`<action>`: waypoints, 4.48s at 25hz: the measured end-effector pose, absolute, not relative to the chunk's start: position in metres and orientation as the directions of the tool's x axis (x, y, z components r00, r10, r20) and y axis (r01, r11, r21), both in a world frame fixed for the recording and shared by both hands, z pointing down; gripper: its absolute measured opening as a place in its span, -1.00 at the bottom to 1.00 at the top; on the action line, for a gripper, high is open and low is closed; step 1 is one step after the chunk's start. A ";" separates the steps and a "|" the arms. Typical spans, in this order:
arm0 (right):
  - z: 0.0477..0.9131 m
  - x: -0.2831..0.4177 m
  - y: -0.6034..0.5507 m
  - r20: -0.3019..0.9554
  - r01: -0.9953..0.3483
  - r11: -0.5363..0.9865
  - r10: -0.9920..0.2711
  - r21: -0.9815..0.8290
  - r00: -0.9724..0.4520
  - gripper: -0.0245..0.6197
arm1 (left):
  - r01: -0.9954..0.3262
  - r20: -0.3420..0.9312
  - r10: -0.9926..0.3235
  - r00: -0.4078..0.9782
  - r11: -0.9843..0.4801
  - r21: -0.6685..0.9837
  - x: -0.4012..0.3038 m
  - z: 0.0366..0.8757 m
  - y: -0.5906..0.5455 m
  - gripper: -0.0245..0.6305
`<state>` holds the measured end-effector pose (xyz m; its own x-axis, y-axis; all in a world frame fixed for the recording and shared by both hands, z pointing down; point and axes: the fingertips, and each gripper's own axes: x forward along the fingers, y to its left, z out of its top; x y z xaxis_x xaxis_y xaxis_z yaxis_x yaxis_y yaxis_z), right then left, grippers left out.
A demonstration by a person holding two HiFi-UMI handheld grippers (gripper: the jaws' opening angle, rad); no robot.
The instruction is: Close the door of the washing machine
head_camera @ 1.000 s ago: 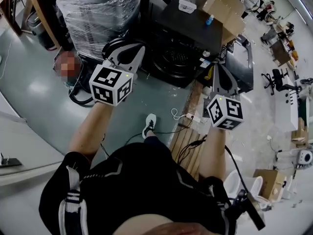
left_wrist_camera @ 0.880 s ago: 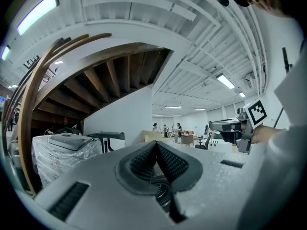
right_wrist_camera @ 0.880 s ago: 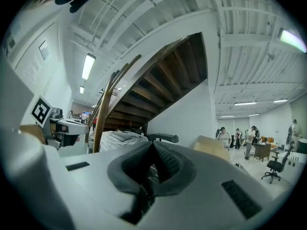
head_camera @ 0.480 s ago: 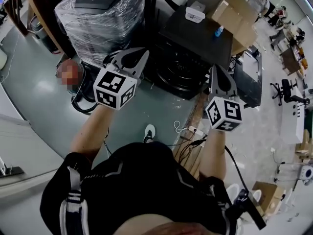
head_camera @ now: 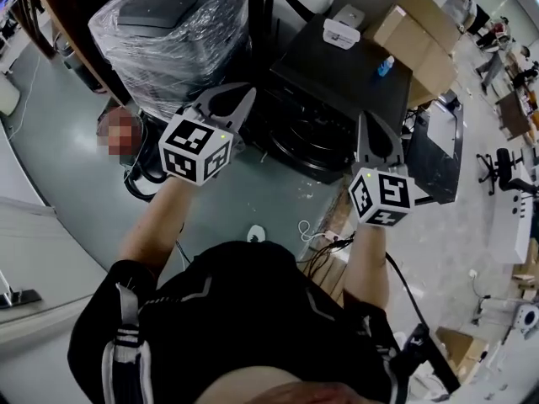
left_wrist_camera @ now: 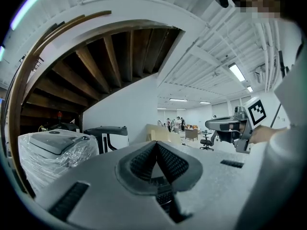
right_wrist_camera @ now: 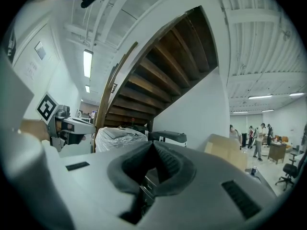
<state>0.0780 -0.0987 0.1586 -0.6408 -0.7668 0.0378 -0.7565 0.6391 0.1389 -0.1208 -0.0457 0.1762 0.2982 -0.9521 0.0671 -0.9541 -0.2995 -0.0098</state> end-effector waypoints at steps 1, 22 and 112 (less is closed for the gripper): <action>0.162 0.078 -0.108 0.041 -0.754 0.643 -0.764 0.135 -0.644 -0.91 | -0.954 0.069 -0.952 0.298 -0.300 -0.010 -0.120 0.177 -0.054 -0.92; 0.267 -0.017 -0.163 0.234 -0.636 0.752 -0.658 0.170 -0.716 -0.91 | -0.911 0.219 -0.890 0.400 -0.412 -0.011 -0.177 0.260 -0.150 -0.91; 0.630 -0.215 -0.025 0.781 -0.876 0.382 -0.433 -0.294 -0.451 -0.70 | -0.517 0.865 -0.029 0.501 -0.812 0.272 -0.295 0.699 -0.109 -0.43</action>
